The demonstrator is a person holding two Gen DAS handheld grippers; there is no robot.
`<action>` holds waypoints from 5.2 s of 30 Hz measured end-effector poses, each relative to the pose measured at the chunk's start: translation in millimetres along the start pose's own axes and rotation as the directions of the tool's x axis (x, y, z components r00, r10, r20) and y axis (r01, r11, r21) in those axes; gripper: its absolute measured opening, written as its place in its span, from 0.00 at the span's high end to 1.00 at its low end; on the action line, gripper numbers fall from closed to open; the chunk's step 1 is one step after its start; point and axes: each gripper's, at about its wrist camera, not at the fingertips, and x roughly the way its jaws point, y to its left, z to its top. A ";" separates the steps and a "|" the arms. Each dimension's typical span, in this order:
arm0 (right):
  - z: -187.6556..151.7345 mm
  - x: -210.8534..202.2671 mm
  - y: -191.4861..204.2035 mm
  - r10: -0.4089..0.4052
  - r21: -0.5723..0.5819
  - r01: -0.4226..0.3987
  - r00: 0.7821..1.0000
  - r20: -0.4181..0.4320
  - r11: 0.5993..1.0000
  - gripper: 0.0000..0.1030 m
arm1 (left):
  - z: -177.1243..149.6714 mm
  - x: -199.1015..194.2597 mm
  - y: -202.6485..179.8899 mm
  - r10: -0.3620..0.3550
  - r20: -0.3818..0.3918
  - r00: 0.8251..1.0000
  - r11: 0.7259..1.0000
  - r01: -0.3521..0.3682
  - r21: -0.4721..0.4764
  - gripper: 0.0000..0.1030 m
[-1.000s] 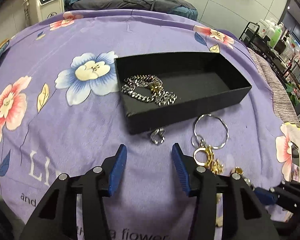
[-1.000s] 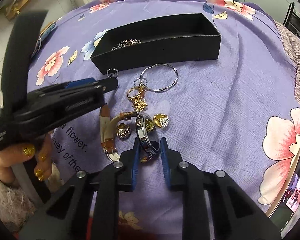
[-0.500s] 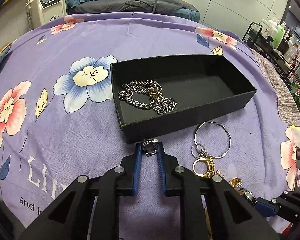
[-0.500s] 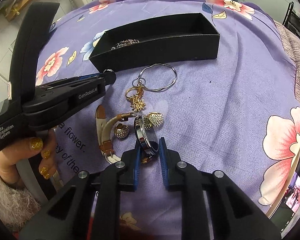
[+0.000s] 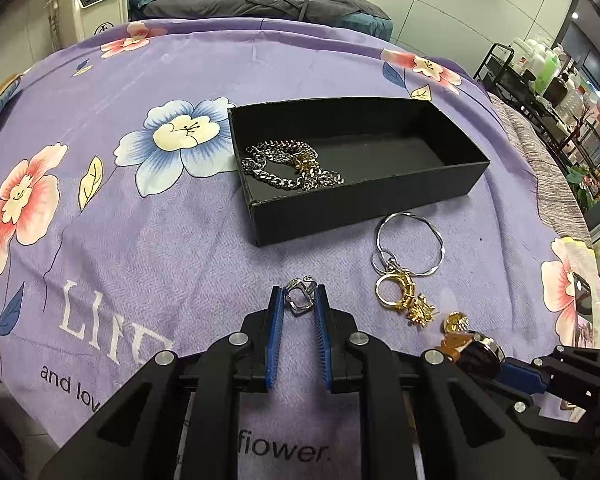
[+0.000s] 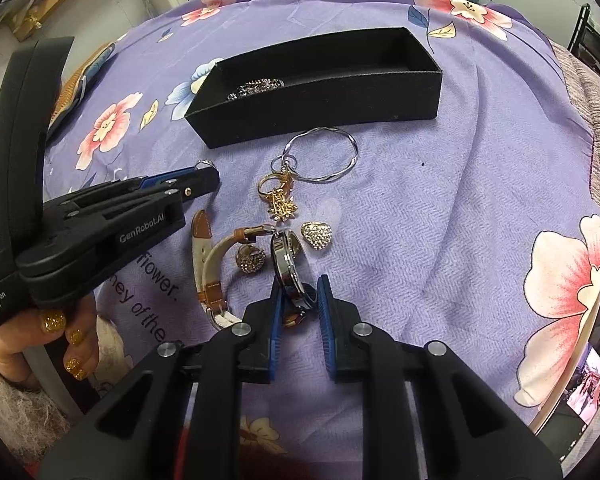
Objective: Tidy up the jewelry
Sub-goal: 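Grasp the silver ring with the left gripper while the right gripper grasps the cream watch, then drop the ring into the box with the left gripper while the right gripper places the watch inside, then grasp the gold ring with the left gripper while the right gripper grasps the rhinestone heart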
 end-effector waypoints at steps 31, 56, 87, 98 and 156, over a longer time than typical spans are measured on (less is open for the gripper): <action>42.4 -58.6 -10.8 0.041 0.032 -0.047 0.986 0.161 0.998 0.89 | 32.1 -43.4 -9.2 -0.051 0.107 0.993 0.998 0.046 0.047 0.85; 129.8 -7.5 -38.7 -0.092 0.085 0.076 0.975 0.201 0.993 0.89 | 85.2 9.6 -22.9 -0.007 0.085 0.996 0.991 -0.005 0.133 0.85; 52.7 -9.0 -40.8 -0.164 0.058 0.156 0.970 0.179 0.986 0.29 | 6.9 -13.8 -5.2 0.036 0.052 0.998 0.989 -0.043 0.138 0.06; 17.8 -1.6 -43.4 -0.117 0.009 0.117 0.985 0.126 0.993 0.29 | -27.7 -15.5 -14.3 -0.036 0.017 0.999 0.982 0.032 0.184 0.06; 13.1 5.9 -34.7 0.024 -0.067 -0.019 0.998 0.067 0.998 0.85 | -37.4 -11.2 -39.8 -0.123 -0.009 0.992 0.960 0.121 0.251 0.84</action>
